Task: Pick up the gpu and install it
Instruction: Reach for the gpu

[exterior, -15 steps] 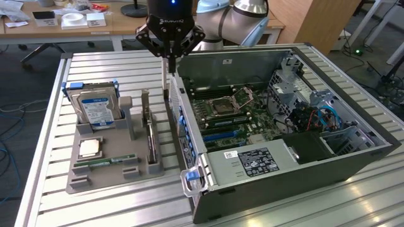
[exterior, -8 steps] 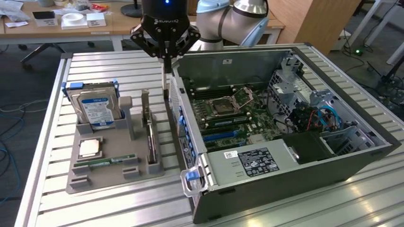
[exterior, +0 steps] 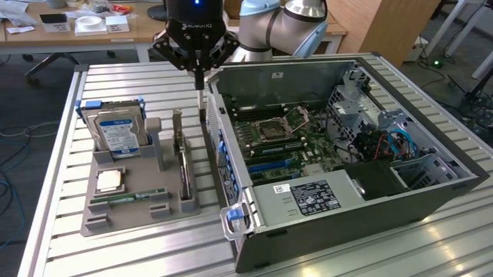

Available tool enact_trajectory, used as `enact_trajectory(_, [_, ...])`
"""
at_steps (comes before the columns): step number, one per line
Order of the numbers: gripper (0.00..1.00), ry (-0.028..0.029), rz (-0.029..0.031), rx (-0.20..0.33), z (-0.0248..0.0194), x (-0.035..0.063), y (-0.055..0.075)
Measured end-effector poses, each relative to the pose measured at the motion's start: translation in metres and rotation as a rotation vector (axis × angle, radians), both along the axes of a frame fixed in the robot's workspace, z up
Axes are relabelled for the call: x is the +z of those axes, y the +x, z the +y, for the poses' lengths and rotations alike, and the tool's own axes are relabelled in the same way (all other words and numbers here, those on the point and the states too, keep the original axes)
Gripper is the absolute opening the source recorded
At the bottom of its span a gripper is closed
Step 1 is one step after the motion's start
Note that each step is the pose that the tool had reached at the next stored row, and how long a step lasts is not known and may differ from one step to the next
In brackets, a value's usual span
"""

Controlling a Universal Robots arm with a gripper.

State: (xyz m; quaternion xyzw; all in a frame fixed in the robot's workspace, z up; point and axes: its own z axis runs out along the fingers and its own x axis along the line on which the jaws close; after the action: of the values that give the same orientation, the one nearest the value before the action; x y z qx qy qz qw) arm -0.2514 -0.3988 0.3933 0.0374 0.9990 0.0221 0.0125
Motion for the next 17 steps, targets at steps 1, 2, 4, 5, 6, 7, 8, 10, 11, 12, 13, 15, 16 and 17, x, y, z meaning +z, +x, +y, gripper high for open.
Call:
enact_trajectory(1, [0.11, 0.0, 0.0, 0.0, 0.0, 0.0, -0.001])
enact_trajectory(2, [0.11, 0.0, 0.0, 0.0, 0.0, 0.0, -0.002])
enact_trajectory(4, [0.11, 0.0, 0.0, 0.0, 0.0, 0.0, -0.004])
enact_trajectory(5, [0.11, 0.0, 0.0, 0.0, 0.0, 0.0, -0.004])
enact_trajectory(6, [0.11, 0.0, 0.0, 0.0, 0.0, 0.0, -0.005])
enact_trajectory(7, [0.11, 0.0, 0.0, 0.0, 0.0, 0.0, -0.006])
enact_trajectory(8, [0.11, 0.0, 0.0, 0.0, 0.0, 0.0, -0.007])
enact_trajectory(10, [0.11, 0.0, 0.0, 0.0, 0.0, 0.0, -0.009])
enact_trajectory(11, [0.11, -0.0001, 0.0, 0.0, 0.0, 0.0, -0.01])
enact_trajectory(12, [0.11, 0.0, 0.0, 0.0, 0.0, 0.0, -0.011])
enact_trajectory(13, [0.11, 0.0, -0.0001, 0.0, 0.0, 0.0, -0.012])
enact_trajectory(15, [0.11, 0.0, 0.0, 0.0, 0.0, 0.0, -0.015])
enact_trajectory(16, [0.11, 0.0, 0.0, 0.0, 0.0, 0.0, -0.016])
enact_trajectory(17, [0.11, 0.0, 0.0, 0.0, 0.0, 0.0, -0.017])
